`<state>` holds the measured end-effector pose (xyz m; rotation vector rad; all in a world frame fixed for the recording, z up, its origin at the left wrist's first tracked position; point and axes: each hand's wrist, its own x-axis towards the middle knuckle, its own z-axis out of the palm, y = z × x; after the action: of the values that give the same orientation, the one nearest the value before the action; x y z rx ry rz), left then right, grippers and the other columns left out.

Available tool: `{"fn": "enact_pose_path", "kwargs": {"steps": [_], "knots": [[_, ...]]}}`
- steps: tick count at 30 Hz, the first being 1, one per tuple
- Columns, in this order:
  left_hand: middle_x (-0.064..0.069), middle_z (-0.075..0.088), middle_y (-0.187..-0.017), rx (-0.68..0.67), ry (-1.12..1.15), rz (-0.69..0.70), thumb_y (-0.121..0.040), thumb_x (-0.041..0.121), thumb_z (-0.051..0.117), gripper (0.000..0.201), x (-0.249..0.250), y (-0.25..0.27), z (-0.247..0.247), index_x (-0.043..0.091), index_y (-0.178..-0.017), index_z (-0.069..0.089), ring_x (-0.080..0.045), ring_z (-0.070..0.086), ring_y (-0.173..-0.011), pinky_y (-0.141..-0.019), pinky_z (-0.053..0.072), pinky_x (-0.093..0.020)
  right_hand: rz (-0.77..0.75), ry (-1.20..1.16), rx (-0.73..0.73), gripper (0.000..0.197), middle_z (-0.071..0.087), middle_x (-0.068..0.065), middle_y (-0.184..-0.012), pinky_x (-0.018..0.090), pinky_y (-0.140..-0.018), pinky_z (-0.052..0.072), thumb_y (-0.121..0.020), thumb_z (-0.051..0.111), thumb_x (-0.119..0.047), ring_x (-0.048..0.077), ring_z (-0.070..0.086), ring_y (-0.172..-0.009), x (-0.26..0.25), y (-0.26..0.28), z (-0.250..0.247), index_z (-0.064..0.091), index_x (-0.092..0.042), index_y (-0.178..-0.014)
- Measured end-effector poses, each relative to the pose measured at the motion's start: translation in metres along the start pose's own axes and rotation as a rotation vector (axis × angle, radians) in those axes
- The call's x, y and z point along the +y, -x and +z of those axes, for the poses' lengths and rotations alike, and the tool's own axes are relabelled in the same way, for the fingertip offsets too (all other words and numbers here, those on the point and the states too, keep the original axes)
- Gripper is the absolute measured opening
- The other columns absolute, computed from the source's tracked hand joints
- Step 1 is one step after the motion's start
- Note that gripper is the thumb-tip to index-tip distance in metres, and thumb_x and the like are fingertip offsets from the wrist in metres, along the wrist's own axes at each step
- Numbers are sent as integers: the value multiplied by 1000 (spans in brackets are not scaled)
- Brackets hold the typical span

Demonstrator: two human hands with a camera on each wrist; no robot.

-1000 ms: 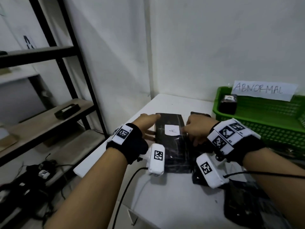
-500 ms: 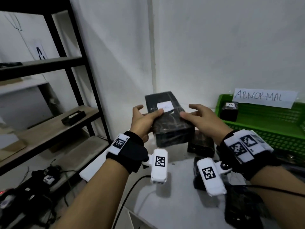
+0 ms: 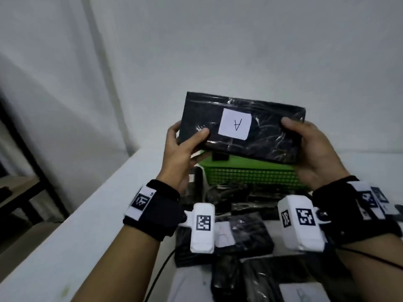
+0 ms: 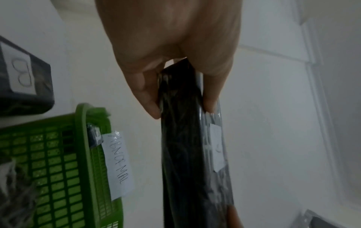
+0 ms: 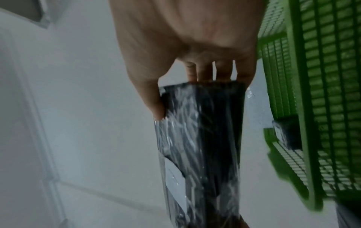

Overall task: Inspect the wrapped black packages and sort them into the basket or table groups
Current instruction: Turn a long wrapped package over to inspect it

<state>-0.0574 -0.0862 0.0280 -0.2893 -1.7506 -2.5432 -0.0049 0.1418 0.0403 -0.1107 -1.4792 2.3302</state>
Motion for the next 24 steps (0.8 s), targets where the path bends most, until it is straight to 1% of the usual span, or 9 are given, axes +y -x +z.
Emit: {"fn": "enact_pose_path", "kwargs": {"steps": [2,4,7,11,14,17,20,22,24], "knots": [[-10,69,-123,-52,-8,-47,-85,16,75,57,-15,-6,20,14,-135,47,-20,73,-96,-78,60,-35,-95,-52,94,64,75,15,-110,44,-76,63,-77,83,-18,29,74,-92,-7,-5,-18,56,-3,-133],[-9,70,-123,-124,-65,-94,-84,22,76,55,-29,-12,38,16,-133,50,-22,73,-100,-76,60,-35,-142,16,156,42,76,6,-97,30,-62,60,-89,73,-14,15,74,-76,-13,-10,-33,57,-9,-128],[-3,68,-126,-211,-164,-101,-81,34,79,52,-44,-20,56,25,-128,58,-21,72,-105,-76,60,-36,-196,227,149,54,74,2,-108,22,-62,57,-84,77,-15,10,75,-82,-21,-16,-53,54,-10,-133],[3,72,-119,-250,-243,-73,-70,37,84,61,-51,-26,66,23,-125,61,-16,71,-105,-74,58,-32,-139,385,86,62,74,2,-115,25,-61,58,-80,80,-14,18,75,-95,-36,-21,-75,52,-19,-135],[-1,70,-123,-239,-216,-44,-69,38,85,65,-51,-30,66,20,-126,60,-18,72,-104,-75,61,-39,-149,458,53,60,74,-2,-113,29,-65,58,-80,80,-21,16,75,-96,-35,-25,-79,52,-25,-133],[-3,72,-118,-196,-206,-13,-68,39,88,71,-49,-36,64,16,-128,56,-21,73,-104,-83,60,-46,-140,494,17,54,74,-6,-113,38,-69,62,-81,80,-28,15,74,-97,-24,-30,-76,56,-33,-128],[-1,73,-115,-163,-226,26,-64,40,83,73,-50,-38,61,16,-127,55,-19,73,-101,-85,60,-44,-86,506,-13,45,74,-9,-110,38,-62,62,-82,79,-32,15,75,-95,-14,-30,-73,59,-37,-122],[-2,74,-115,-163,-228,13,-65,40,82,72,-51,-38,58,16,-127,56,-19,73,-101,-84,59,-42,-100,517,-22,49,74,-10,-110,37,-61,61,-80,81,-31,13,75,-94,-10,-32,-72,59,-37,-123],[-3,74,-115,-175,-219,-7,-67,36,82,71,-47,-38,53,14,-129,56,-19,74,-98,-76,60,-35,-127,522,-33,57,74,-9,-111,37,-63,62,-77,83,-27,13,75,-92,-7,-33,-66,56,-35,-127]]}}
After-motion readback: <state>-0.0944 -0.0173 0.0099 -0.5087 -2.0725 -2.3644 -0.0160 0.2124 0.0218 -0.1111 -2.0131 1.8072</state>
